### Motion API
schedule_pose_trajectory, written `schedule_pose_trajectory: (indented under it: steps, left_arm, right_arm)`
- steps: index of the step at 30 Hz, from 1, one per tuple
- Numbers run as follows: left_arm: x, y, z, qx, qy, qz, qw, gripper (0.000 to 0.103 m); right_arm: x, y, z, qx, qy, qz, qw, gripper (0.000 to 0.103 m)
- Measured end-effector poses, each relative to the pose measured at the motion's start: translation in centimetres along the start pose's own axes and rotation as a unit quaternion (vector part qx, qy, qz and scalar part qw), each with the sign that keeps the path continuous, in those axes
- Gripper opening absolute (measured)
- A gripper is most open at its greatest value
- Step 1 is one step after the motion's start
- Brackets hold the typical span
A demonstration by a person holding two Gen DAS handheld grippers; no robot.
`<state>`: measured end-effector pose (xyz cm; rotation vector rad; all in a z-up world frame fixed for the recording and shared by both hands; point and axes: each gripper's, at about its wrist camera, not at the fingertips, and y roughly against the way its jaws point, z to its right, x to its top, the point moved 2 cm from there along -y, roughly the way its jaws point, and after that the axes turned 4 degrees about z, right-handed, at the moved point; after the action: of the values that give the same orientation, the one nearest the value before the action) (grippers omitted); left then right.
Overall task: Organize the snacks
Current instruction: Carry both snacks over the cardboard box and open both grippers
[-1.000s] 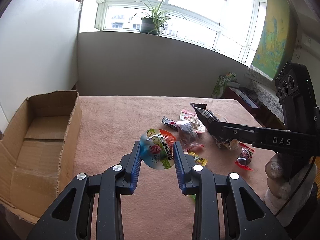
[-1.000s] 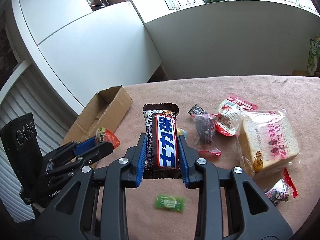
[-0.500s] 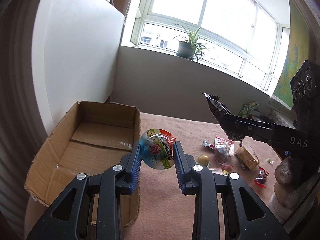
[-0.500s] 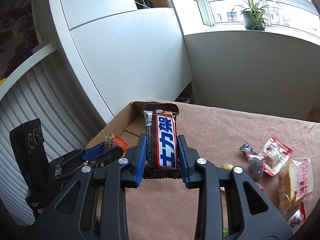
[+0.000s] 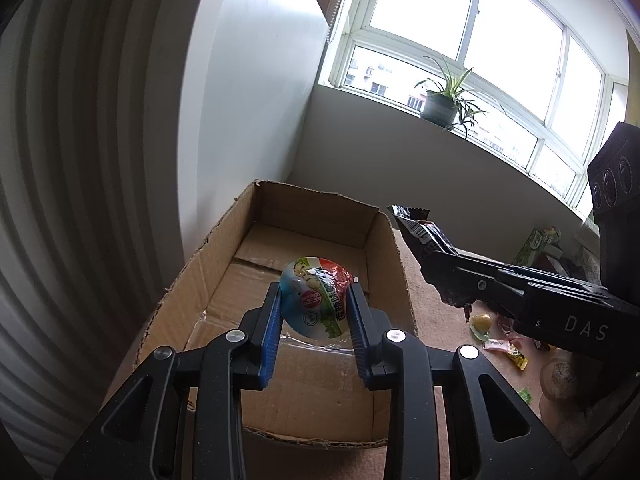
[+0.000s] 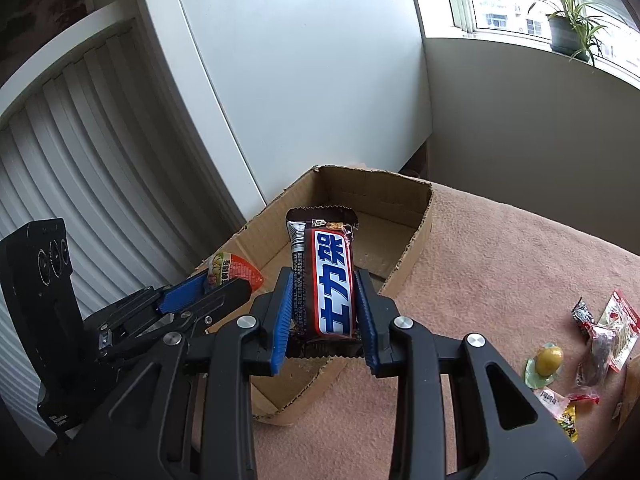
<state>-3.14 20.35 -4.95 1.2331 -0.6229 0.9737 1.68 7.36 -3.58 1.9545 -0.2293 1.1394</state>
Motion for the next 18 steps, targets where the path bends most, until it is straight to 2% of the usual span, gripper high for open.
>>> schedule_pose_trajectory:
  steps: [14, 16, 17, 18]
  left_arm:
    - [-0.2, -0.1, -0.7, 0.014, -0.003, -0.004, 0.9999, 0.031]
    - [-0.2, -0.1, -0.9, 0.02, 0.0, -0.004, 0.9998, 0.032]
    - [-0.1, -0.1, -1.0, 0.021, 0.003, -0.003, 0.9998, 0.032]
    - [-0.1, -0.1, -1.1, 0.022, 0.006, -0.003, 0.9997, 0.033]
  right_arm:
    - [-0.3, -2.0, -1.4, -0.004, 0.012, -0.011, 1.0, 0.032]
    - [-0.2, -2.0, -1.4, -0.005, 0.015, -0.009, 1.0, 0.046]
    - [-0.2, -2.0, -1.4, -0.007, 0.014, -0.005, 1.0, 0.061]
    - [-0.2, -1.7, -1.3, -0.01, 0.014, 0.0, 1.0, 0.067]
